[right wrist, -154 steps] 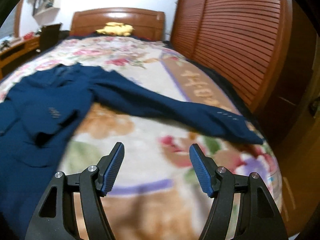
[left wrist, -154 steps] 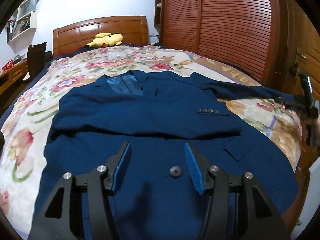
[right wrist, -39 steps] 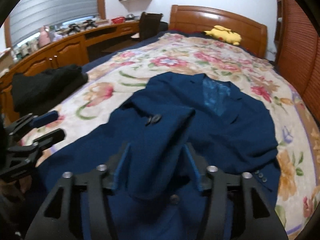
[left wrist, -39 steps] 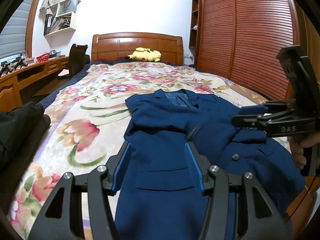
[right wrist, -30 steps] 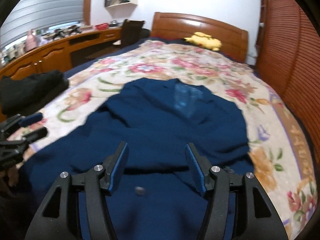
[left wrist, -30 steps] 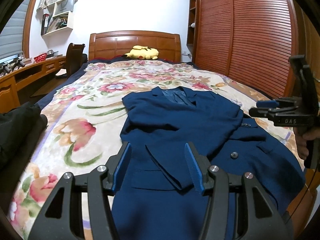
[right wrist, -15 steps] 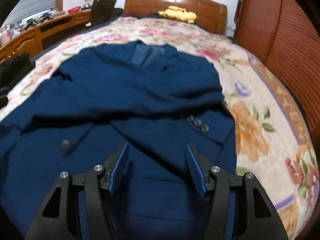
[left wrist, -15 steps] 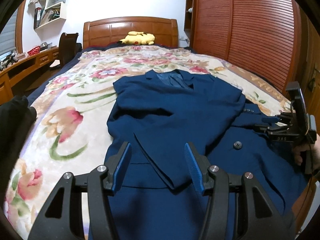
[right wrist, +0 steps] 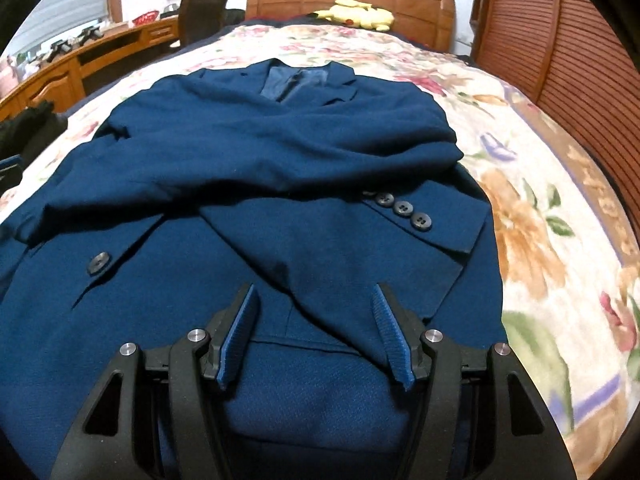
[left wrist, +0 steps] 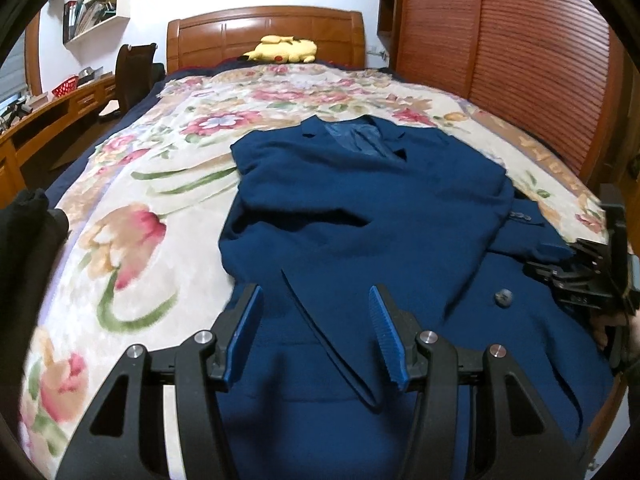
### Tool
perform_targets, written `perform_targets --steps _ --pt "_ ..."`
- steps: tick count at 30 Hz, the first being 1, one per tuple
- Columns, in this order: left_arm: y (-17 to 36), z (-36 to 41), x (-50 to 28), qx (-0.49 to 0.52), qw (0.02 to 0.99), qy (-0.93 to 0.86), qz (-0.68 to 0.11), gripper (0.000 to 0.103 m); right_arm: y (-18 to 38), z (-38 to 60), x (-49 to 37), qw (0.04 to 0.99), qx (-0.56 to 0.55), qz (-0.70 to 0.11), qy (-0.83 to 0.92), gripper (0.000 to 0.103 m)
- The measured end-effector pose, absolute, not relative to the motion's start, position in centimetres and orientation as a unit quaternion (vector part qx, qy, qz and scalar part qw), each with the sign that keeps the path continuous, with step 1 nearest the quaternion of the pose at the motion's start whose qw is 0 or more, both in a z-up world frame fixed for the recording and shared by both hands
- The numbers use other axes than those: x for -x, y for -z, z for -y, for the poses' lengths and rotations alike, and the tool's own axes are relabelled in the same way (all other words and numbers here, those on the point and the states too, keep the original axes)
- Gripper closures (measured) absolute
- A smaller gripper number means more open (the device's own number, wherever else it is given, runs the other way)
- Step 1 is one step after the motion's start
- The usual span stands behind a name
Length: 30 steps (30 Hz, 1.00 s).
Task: Fold large clothes
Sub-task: 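Grasp the jacket side edge with the left tool, fold it inward, release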
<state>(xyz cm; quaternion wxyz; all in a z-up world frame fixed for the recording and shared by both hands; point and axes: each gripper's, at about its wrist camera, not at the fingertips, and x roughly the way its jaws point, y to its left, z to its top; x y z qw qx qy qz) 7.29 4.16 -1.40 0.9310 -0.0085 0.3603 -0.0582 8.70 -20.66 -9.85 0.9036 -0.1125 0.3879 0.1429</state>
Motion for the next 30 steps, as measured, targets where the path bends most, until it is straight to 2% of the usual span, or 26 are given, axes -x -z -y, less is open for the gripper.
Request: perform_targets --steps 11,22,24,25,27,29,30 --pt "3.7 -3.7 -12.7 0.000 0.904 0.049 -0.425 0.049 9.8 20.5 -8.6 0.907 0.112 -0.380 -0.143 0.042" --pt "6.6 -3.3 -14.7 0.030 0.883 0.061 -0.465 0.051 9.7 20.6 -8.6 0.908 0.109 -0.378 -0.145 0.042" --pt "6.6 -3.3 -14.7 0.038 0.882 0.077 -0.463 0.064 9.7 20.6 -8.6 0.908 0.108 -0.378 -0.145 0.042" --pt "6.5 -3.2 -14.6 0.038 0.882 0.080 -0.462 0.067 9.7 20.6 -8.6 0.908 0.109 -0.378 -0.145 0.042" --pt "6.2 -2.9 -14.3 0.039 0.882 0.096 -0.459 0.092 9.7 20.6 -8.6 0.908 0.108 -0.377 -0.145 0.042" --pt "5.8 -2.4 -13.8 0.028 0.885 0.099 -0.454 0.101 9.7 20.5 -8.6 0.908 0.109 -0.377 -0.145 0.042" --pt "5.5 -2.1 -13.4 0.021 0.887 0.102 -0.450 0.102 9.7 20.5 -8.6 0.908 0.109 -0.377 -0.145 0.042"
